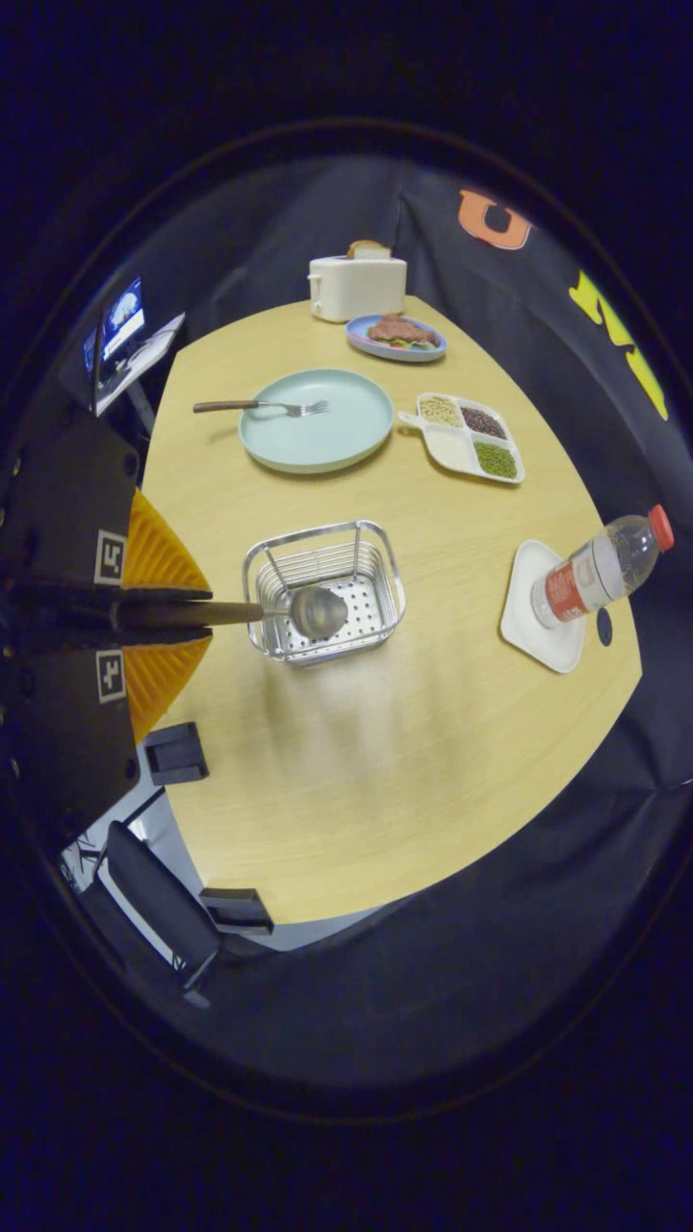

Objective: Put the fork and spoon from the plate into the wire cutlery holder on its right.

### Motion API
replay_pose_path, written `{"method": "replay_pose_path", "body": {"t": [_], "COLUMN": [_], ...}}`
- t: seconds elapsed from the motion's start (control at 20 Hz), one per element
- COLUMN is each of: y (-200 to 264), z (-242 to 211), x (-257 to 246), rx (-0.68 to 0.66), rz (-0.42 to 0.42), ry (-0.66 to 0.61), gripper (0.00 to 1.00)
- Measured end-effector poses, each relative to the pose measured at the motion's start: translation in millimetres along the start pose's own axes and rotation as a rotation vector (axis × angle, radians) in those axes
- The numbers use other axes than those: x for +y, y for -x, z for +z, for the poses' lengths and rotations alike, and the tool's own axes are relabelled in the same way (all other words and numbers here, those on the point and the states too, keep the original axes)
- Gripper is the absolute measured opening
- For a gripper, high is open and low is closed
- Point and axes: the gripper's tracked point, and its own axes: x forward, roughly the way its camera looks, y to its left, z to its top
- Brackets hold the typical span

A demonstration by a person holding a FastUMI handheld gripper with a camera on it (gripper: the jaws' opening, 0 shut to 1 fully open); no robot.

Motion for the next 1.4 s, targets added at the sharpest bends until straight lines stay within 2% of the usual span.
{"method": "replay_pose_path", "body": {"t": [0.1,0.3,0.35,0.5,0.65,0.8,1.0,1.2,1.4], "y": [5.2,18.5,25.3,46.8,62.1,57.8,16.7,-23.9,-69.3], "z": [-2.2,-2.6,-1.7,1.4,-8.0,-19.2,-53.4,-78.8,-100.5], "x": [5.2,14.2,17.3,33.5,76.0,121.2,180.1,225.3,258.4], "rx": [-0.011,-0.071,-0.098,-0.194,-0.235,-0.258,-0.168,-0.123,-0.071], "rz": [0.012,-0.019,-0.032,-0.069,-0.040,-0.029,0.009,-0.005,-0.017], "ry": [0.032,0.093,0.112,0.188,0.224,0.282,0.308,0.347,0.331], "gripper": [0.29,0.87,0.95,0.97,0.97,0.97,0.97,0.97,0.97]}}
